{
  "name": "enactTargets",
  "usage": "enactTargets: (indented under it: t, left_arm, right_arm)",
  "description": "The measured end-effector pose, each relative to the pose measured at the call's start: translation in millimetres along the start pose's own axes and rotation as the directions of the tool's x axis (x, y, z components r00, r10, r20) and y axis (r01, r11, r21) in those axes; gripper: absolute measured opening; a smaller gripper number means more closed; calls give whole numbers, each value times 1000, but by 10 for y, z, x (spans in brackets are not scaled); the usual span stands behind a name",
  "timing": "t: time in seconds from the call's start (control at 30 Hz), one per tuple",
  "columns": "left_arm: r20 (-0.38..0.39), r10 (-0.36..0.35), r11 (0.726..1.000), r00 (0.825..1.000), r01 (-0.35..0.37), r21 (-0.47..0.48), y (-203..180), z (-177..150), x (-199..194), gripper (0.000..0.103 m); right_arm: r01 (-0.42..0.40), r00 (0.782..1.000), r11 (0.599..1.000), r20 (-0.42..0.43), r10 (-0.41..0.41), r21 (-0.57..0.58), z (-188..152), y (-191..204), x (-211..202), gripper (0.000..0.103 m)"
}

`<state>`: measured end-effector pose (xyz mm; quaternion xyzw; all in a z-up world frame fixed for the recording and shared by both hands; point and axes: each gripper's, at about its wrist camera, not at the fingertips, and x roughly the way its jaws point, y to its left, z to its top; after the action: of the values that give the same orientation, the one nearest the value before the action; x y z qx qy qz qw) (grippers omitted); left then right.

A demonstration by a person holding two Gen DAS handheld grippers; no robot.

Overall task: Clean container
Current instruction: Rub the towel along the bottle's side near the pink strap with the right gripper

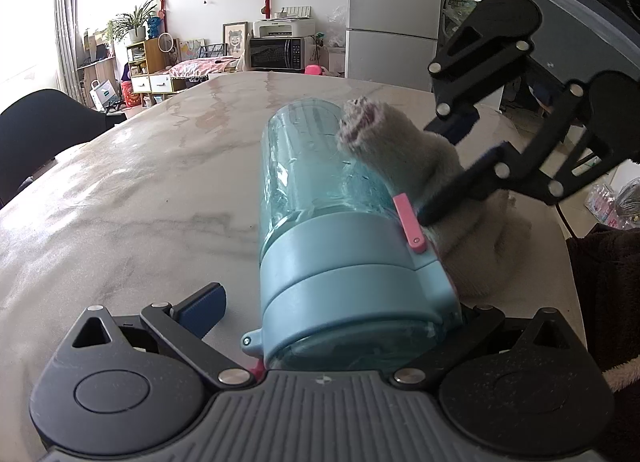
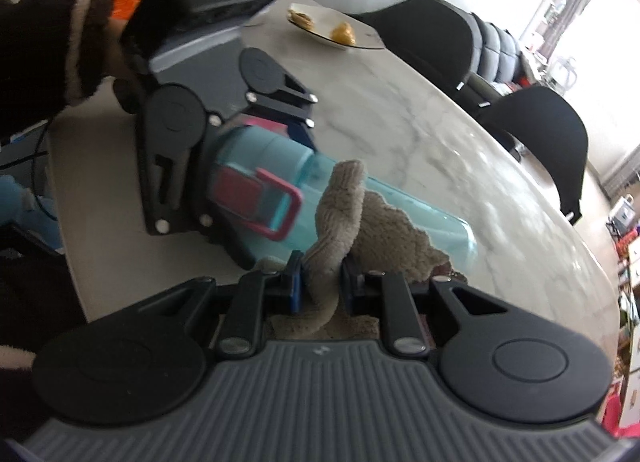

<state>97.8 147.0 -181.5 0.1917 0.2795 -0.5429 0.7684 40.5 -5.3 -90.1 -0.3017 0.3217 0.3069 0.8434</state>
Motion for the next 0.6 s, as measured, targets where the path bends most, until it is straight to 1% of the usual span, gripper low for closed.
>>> enactTargets:
  t: [0.1, 0.17, 0.37, 0.47, 0.5, 0.6]
  left_arm:
    - [0, 0, 1000, 1000, 0, 0, 0, 0, 0, 103]
    - [0, 0, 1000, 1000, 0, 0, 0, 0, 0, 103]
    - [0, 0, 1000, 1000, 0, 0, -1, 1, 0, 103]
    - [0, 0, 1000, 1000, 0, 0, -1, 1, 0, 103]
    - [0, 0, 1000, 1000, 0, 0, -1, 1, 0, 103]
    - [0, 0, 1000, 1000, 0, 0, -1, 1, 0, 103]
  right_arm:
    - [-6, 1000, 1000, -7, 6, 15, -29, -64, 17, 18]
    - [7, 1000, 999, -19, -7, 34, -62, -139, 33, 18]
    - [98, 994, 988, -62, -91, 119, -190, -429, 78, 18]
    - [119, 991, 981, -72, -108, 157, -235, -525, 88, 19]
    - [120, 992, 979, -68, -110, 165, -244, -538, 83, 23]
    - [139, 990, 972, -33, -135, 189, -250, -559, 14, 53]
